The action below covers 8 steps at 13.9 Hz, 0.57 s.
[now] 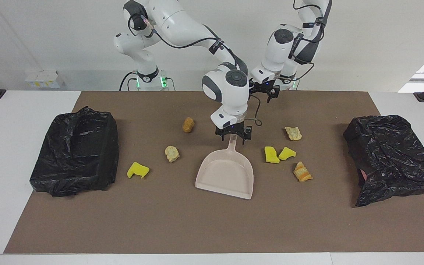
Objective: Sweep and dump trash in bin
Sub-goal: 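Reach the right gripper to the pink dustpan handle and grasp it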
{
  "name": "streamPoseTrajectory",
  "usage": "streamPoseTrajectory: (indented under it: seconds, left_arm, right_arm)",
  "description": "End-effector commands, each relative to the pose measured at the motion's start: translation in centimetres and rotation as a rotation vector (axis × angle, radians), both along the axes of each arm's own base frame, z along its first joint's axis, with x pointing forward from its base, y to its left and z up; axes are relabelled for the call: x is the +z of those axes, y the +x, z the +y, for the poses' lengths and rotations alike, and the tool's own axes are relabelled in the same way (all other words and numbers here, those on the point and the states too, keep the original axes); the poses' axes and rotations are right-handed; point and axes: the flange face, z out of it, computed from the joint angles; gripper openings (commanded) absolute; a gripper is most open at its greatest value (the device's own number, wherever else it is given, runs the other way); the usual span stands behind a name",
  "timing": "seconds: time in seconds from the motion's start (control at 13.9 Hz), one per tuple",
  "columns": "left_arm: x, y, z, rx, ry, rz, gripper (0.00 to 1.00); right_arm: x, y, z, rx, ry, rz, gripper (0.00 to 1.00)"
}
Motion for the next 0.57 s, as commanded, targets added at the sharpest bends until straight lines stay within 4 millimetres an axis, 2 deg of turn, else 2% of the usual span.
streamPoseTrajectory:
  seconds: [0.0,0.07,0.14,0.29,0.5]
  left_arm:
    - [-0.4,-3.3,-2.7,0.029,-0.04,-0.007,1.0]
    - [-0.7,-4.6,-3.8,0.024,-0.058,-0.018,1.0]
    - [-0.9,-5.2,-4.4,0.033,-0.073,-0.026,1.0]
    - [-0.8,-6.1,-5.6,0.014,-0.099,-0.051,1.0]
    - [-2.0,-7.1,-7.4,0.044,-0.112,-0.057,1.0]
  right_arm:
    - [0.2,0.4,-0.1,-0.017,-0.019,-0.007,0.36]
    - [0.1,0.3,-0.2,-0.017,-0.027,0.002,0.11]
    - [0.1,0.4,-0.3,-0.019,-0.031,0.003,0.0]
    - [0.2,0.4,-0.4,-0.007,-0.044,-0.007,0.0]
    - [0.6,0.7,-0.8,0.057,-0.085,-0.039,0.0]
